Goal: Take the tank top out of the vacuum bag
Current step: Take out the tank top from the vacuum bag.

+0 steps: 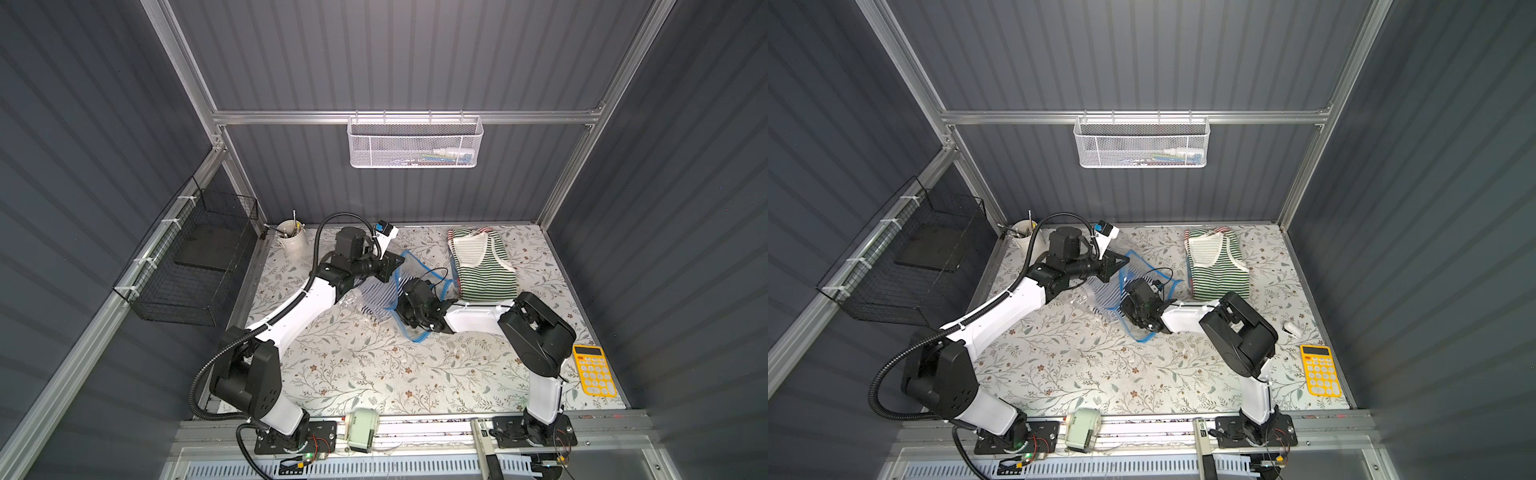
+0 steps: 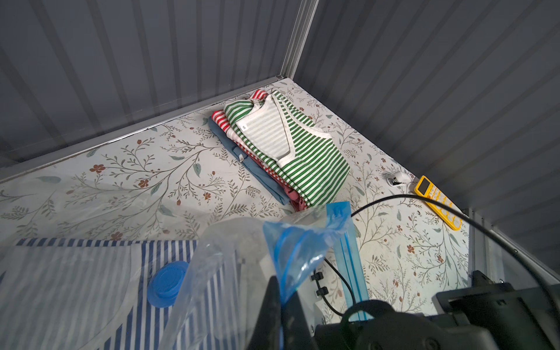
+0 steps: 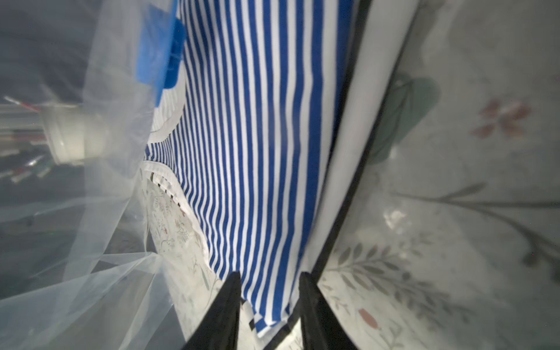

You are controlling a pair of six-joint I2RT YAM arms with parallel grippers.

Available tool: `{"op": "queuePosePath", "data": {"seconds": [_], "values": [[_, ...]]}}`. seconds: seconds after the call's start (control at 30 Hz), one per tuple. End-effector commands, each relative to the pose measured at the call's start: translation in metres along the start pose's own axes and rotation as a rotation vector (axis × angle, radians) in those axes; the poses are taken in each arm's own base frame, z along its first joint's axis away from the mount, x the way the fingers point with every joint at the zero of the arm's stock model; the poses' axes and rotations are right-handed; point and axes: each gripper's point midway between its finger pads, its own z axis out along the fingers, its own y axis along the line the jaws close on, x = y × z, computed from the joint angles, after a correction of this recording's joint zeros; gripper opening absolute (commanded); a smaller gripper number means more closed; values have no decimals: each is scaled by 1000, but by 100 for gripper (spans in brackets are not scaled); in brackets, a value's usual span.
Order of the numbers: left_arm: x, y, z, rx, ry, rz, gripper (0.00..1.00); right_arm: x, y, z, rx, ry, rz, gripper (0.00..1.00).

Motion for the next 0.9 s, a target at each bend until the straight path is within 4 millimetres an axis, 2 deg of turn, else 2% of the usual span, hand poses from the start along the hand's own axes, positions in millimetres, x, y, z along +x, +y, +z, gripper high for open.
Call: {"op": "queuePosePath", "data": {"seconds": [0.0, 0.1, 0.27, 0.37, 0.47, 0.63, 0.87], "values": [[-8, -8, -5, 17, -32, 44, 0, -3, -3, 4, 13, 4, 17, 34], [-7, -7, -4, 15, -27, 41, 0, -3, -2, 6, 12, 6, 15, 34], [-7, -6, -4, 12, -25, 40, 0, -2, 1, 12, -3, 17, 16, 20], [-7, -7, -5, 11, -29, 42, 0, -1, 3, 12, -7, 24, 15, 21], [-8, -7, -5, 12, -29, 41, 0, 0, 7, 11, -16, 30, 7, 27], [-8, -8, -5, 14, -29, 41, 0, 1, 16, 4, -15, 19, -24, 27], [-9, -8, -6, 11, -33, 41, 0, 7, 12, 20, -12, 51, -2, 24]]}}
